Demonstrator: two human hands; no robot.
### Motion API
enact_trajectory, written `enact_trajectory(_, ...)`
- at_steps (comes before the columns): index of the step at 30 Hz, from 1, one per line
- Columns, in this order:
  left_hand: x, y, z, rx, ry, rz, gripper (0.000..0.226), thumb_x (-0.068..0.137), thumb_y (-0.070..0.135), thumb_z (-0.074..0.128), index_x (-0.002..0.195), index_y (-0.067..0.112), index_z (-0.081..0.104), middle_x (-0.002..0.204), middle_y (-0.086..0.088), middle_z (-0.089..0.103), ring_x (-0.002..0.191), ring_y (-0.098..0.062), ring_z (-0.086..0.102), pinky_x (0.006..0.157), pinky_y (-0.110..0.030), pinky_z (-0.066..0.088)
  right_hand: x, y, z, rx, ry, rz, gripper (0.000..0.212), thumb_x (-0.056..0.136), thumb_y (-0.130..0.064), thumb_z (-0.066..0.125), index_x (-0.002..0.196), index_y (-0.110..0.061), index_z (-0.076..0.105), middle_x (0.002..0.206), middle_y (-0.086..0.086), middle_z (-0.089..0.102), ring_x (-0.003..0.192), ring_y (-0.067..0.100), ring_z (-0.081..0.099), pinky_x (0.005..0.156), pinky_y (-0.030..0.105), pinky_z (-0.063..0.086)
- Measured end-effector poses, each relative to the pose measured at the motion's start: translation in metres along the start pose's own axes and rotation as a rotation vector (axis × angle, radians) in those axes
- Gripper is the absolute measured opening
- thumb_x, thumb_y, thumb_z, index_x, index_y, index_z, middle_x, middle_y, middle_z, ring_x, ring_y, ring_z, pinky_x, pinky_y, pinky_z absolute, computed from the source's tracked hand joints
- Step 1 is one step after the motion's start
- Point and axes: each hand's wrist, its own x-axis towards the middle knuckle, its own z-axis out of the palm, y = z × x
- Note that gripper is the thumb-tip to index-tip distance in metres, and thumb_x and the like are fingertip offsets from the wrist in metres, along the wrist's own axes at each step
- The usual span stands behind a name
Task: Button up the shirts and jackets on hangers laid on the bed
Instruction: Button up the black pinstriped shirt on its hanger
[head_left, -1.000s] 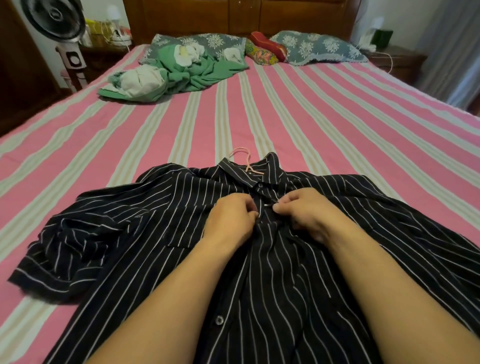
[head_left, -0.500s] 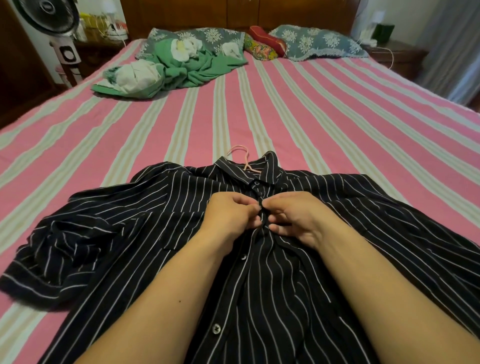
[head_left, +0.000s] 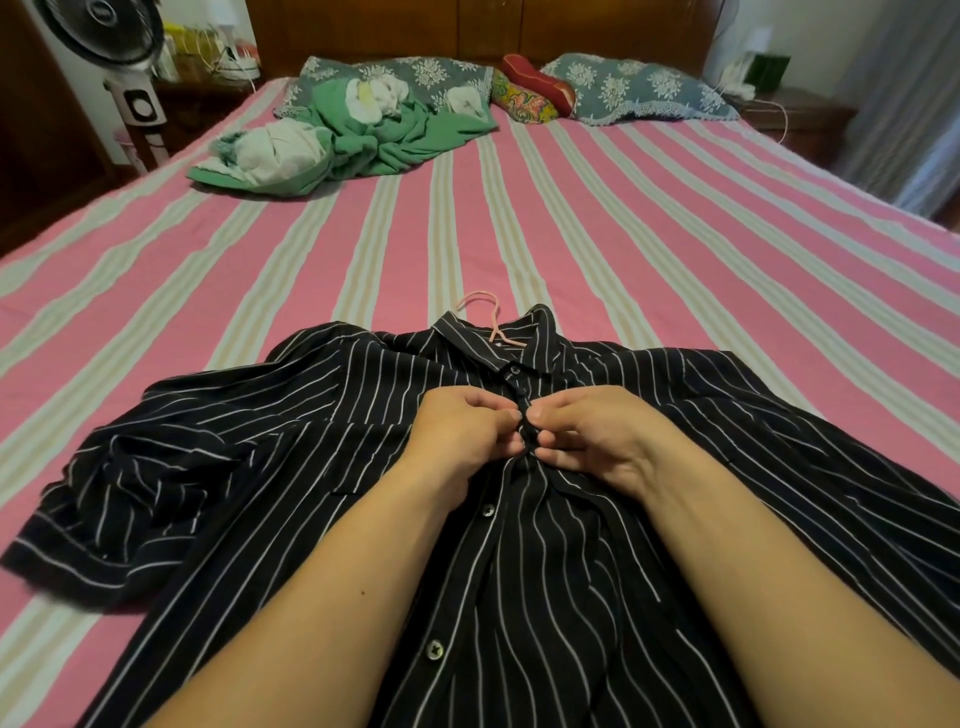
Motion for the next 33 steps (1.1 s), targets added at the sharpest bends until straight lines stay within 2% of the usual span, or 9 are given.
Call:
enact_trajectory(5, 0.000, 0.000, -0.001, 0.012, -0.044, -0.031, 0.010, 0.090, -0.011, 0.063, 0.088, -0.003, 0.069, 0.071, -0.015, 0.067, 0.059, -0.019, 0.066, 0.061, -0.024, 0.061, -0.004, 0.001, 0.005, 0.009, 0.008, -0.031, 0.010, 0.090, 0.005, 0.068, 0.092, -0.004, 0.069, 0.064, 0.006, 0.066, 0.053, 0.009, 0.062, 0.057, 0.025, 0.061)
enact_trajectory(9, 0.000, 0.006, -0.005, -0.096, -0.071, -0.081, 0.012, 0.094, -0.010, 0.060, 0.090, -0.003, 0.069, 0.069, -0.012, 0.065, 0.059, -0.016, 0.062, 0.059, -0.022, 0.060, -0.001, 0.003, 0.008, -0.015, 0.110, -0.084, 0.008, 0.092, 0.003, 0.066, 0.095, -0.005, 0.067, 0.073, 0.008, 0.064, 0.055, 0.010, 0.061, 0.061, 0.030, 0.063)
enact_trajectory(14, -0.002, 0.005, -0.005, -0.066, -0.058, -0.059, 0.009, 0.092, -0.009, 0.063, 0.090, -0.004, 0.070, 0.070, -0.014, 0.065, 0.056, -0.017, 0.062, 0.056, -0.023, 0.058, -0.004, 0.001, 0.005, 0.062, -0.011, -0.012, 0.013, 0.094, 0.000, 0.062, 0.086, -0.009, 0.067, 0.067, 0.004, 0.065, 0.058, 0.010, 0.060, 0.064, 0.030, 0.062)
enact_trajectory(18, -0.002, 0.004, -0.004, -0.057, -0.058, -0.058, 0.012, 0.093, -0.010, 0.062, 0.086, -0.003, 0.069, 0.068, -0.013, 0.065, 0.056, -0.018, 0.061, 0.057, -0.023, 0.059, -0.003, 0.001, 0.001, 0.145, -0.005, 0.012, 0.014, 0.093, 0.003, 0.062, 0.085, -0.008, 0.065, 0.076, 0.005, 0.063, 0.066, 0.012, 0.058, 0.060, 0.026, 0.059)
enact_trajectory(21, -0.003, 0.004, -0.003, -0.036, -0.058, -0.048, 0.014, 0.092, -0.011, 0.062, 0.084, -0.002, 0.069, 0.068, -0.013, 0.065, 0.056, -0.018, 0.061, 0.057, -0.023, 0.059, -0.001, 0.001, 0.000, 0.097, 0.016, -0.039, 0.013, 0.093, 0.006, 0.062, 0.087, -0.006, 0.064, 0.078, 0.007, 0.063, 0.068, 0.012, 0.061, 0.058, 0.021, 0.057)
enact_trajectory(26, -0.004, 0.004, -0.001, -0.021, -0.036, -0.024, 0.014, 0.092, -0.010, 0.063, 0.083, -0.001, 0.069, 0.069, -0.014, 0.065, 0.057, -0.019, 0.061, 0.057, -0.024, 0.059, 0.000, 0.001, -0.002, -0.027, 0.055, -0.074, 0.011, 0.091, 0.003, 0.066, 0.090, -0.009, 0.067, 0.073, 0.005, 0.065, 0.061, 0.011, 0.062, 0.055, 0.022, 0.056)
enact_trajectory(33, -0.002, 0.003, -0.002, 0.037, -0.013, 0.017, 0.014, 0.089, -0.010, 0.067, 0.080, 0.000, 0.070, 0.065, -0.011, 0.066, 0.055, -0.018, 0.063, 0.059, -0.025, 0.060, 0.000, 0.002, 0.000, -0.031, 0.061, -0.083, 0.011, 0.090, 0.004, 0.067, 0.091, -0.007, 0.069, 0.071, 0.005, 0.067, 0.062, 0.013, 0.064, 0.058, 0.023, 0.058)
